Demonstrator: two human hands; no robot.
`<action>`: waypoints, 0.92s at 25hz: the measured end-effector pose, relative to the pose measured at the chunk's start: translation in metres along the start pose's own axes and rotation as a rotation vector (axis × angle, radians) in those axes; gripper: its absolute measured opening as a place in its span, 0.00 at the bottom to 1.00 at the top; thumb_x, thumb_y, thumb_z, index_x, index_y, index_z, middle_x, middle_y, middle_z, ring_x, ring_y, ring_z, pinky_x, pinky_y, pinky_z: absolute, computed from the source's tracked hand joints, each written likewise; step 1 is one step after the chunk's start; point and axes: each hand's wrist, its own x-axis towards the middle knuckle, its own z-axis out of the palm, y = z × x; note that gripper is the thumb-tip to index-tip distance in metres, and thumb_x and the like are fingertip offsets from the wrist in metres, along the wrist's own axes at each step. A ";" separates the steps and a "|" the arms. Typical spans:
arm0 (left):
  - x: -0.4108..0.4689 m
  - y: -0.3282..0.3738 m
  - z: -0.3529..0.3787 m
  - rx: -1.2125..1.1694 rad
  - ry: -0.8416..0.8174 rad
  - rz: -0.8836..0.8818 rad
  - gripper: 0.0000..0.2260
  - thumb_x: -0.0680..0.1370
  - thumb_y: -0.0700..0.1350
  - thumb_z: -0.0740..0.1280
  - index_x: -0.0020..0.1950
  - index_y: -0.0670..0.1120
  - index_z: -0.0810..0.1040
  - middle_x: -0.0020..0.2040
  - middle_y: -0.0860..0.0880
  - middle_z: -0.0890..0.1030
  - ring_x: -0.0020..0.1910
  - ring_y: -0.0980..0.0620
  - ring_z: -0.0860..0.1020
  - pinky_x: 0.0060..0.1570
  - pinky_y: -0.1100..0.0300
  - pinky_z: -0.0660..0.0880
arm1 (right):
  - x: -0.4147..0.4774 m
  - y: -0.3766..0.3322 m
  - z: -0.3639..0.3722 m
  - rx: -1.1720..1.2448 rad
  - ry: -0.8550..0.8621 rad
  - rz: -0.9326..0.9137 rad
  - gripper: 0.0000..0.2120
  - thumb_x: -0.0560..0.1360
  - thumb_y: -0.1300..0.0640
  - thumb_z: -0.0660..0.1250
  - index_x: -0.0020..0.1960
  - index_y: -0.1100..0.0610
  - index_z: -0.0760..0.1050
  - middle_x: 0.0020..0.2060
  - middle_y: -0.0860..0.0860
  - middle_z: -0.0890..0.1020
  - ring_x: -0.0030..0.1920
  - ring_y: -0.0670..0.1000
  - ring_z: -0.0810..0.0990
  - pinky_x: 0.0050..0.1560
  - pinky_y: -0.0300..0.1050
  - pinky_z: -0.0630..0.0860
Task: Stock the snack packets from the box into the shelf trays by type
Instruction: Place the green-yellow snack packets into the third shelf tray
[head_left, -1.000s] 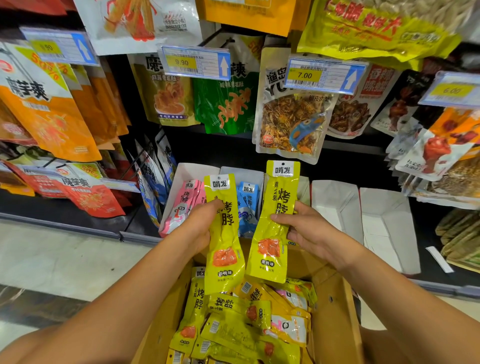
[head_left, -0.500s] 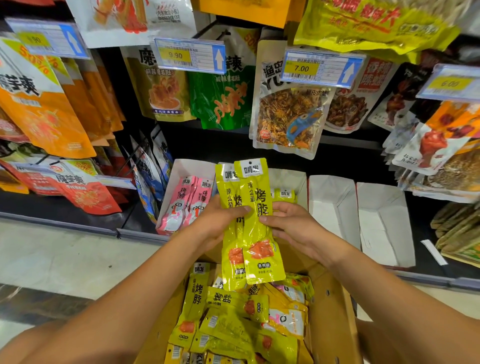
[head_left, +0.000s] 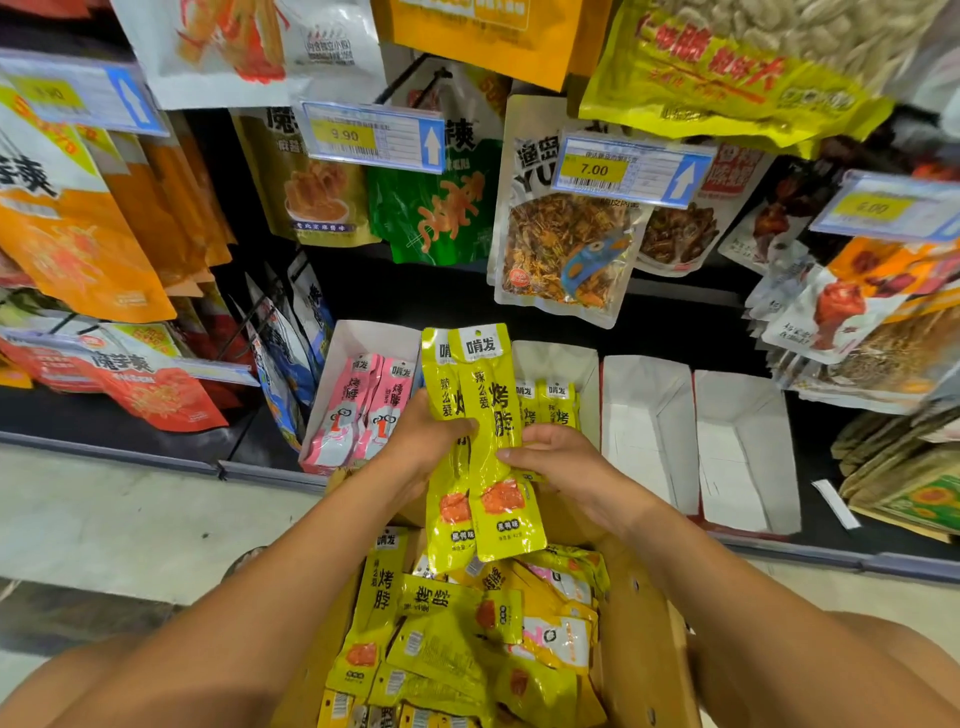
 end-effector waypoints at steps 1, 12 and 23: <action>0.003 0.001 -0.001 0.010 0.005 -0.020 0.11 0.80 0.34 0.68 0.52 0.49 0.73 0.51 0.51 0.81 0.41 0.59 0.77 0.42 0.63 0.77 | 0.001 -0.001 -0.002 -0.007 0.006 0.026 0.27 0.70 0.48 0.78 0.66 0.50 0.74 0.56 0.49 0.82 0.46 0.46 0.78 0.40 0.40 0.71; 0.022 0.009 -0.019 0.091 0.017 -0.033 0.14 0.82 0.38 0.66 0.62 0.53 0.69 0.58 0.52 0.78 0.41 0.62 0.72 0.36 0.64 0.70 | 0.087 0.008 -0.086 0.033 0.352 0.179 0.09 0.75 0.59 0.74 0.49 0.61 0.76 0.34 0.56 0.78 0.26 0.46 0.75 0.26 0.36 0.74; 0.043 -0.003 -0.032 0.124 0.095 -0.041 0.14 0.81 0.35 0.68 0.63 0.50 0.73 0.50 0.47 0.82 0.42 0.54 0.79 0.38 0.65 0.80 | 0.189 0.083 -0.048 -0.058 0.381 0.258 0.16 0.78 0.61 0.70 0.62 0.62 0.71 0.41 0.59 0.81 0.36 0.52 0.80 0.34 0.44 0.83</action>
